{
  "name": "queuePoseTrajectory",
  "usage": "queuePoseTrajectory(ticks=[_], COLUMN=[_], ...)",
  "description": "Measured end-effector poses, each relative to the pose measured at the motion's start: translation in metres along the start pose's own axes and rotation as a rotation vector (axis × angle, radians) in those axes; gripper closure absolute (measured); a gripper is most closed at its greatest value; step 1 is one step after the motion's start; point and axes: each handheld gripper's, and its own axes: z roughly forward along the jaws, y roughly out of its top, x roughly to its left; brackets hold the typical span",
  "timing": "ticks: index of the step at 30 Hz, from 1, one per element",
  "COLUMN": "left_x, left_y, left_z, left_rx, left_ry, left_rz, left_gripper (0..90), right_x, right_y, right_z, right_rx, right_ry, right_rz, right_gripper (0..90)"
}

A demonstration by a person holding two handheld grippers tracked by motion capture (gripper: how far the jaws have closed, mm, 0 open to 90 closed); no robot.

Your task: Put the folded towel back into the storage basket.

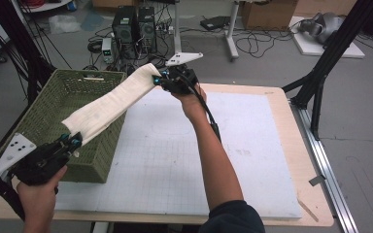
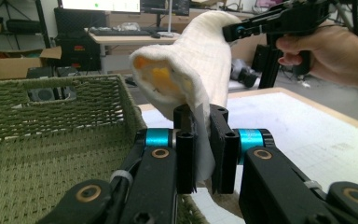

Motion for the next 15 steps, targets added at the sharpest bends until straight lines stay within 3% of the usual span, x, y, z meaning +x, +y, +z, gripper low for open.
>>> queuePoseTrajectory(ticks=[10, 15], left_x=[0.014, 0.028], left_y=[0.001, 0.000], left_z=[-0.014, -0.025], left_rx=[-0.023, -0.033], left_ry=[0.035, 0.078], left_rz=[-0.022, -0.051], left_gripper=[82.1, 82.1], right_x=[0.010, 0.019], right_y=[0.028, 0.039], right_z=[0.038, 0.063], right_rx=[-0.003, 0.001], right_ry=[0.031, 0.049], right_rz=[-0.024, -0.035], right_gripper=[81.4, 81.4])
